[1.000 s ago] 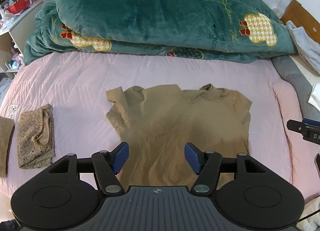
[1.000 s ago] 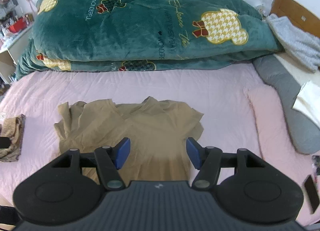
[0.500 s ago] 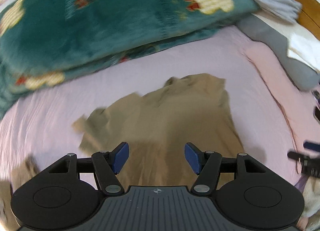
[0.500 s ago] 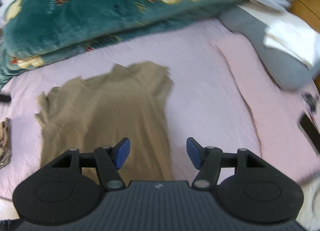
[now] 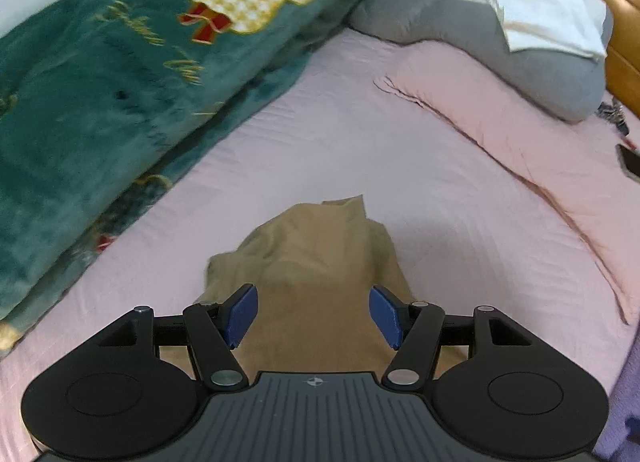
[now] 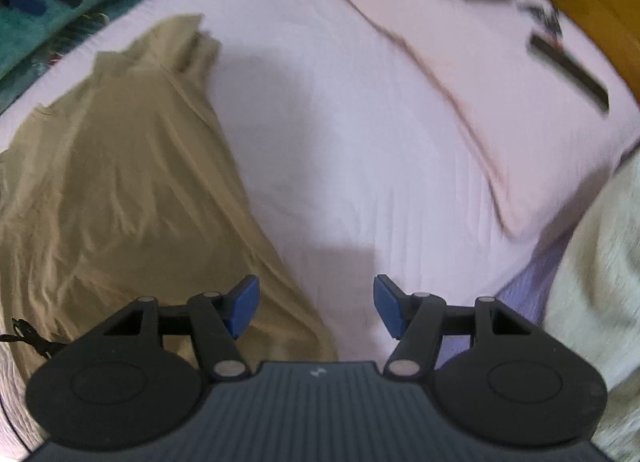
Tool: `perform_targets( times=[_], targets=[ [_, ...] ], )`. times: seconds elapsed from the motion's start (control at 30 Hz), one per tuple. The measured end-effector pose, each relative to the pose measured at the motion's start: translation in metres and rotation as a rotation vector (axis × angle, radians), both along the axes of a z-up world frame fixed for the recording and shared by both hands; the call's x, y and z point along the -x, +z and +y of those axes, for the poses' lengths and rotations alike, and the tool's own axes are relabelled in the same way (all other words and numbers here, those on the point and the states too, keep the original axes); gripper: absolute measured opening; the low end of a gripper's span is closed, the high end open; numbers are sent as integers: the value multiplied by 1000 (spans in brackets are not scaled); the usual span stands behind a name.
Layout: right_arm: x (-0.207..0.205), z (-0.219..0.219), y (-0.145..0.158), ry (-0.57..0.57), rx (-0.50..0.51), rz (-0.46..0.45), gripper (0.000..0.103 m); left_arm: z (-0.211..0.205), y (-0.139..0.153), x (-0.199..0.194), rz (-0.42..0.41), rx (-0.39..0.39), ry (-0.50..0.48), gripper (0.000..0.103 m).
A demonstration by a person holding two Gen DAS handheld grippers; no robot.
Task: Fold clothes
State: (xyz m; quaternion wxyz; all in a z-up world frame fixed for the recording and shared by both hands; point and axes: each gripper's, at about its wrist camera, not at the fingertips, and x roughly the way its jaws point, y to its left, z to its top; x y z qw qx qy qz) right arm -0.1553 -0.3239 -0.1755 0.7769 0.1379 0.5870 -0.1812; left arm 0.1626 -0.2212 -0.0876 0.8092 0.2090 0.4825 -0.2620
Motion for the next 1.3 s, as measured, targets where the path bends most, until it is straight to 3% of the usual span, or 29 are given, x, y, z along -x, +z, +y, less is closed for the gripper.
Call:
perform_targets(
  times=[0.1, 0.23, 0.63, 0.8, 1.0, 1.3],
  targets=[
    [9, -2, -10, -28, -9, 15, 63, -5, -12, -3, 45, 9, 27, 63],
    [10, -10, 6, -60, -20, -37, 63, 19, 7, 15, 94, 63, 55, 63],
    [10, -18, 100, -43, 129, -206, 63, 124, 114, 65, 12, 185, 107, 63],
    [15, -6, 121, -25, 171, -232, 63, 151, 139, 85, 6, 219, 138, 64],
    [36, 12, 110, -41, 157, -213, 63, 172, 150, 117, 24, 183, 129, 64],
    [72, 37, 79, -98, 91, -166, 63, 205, 130, 146, 92, 97, 118, 64]
  ],
)
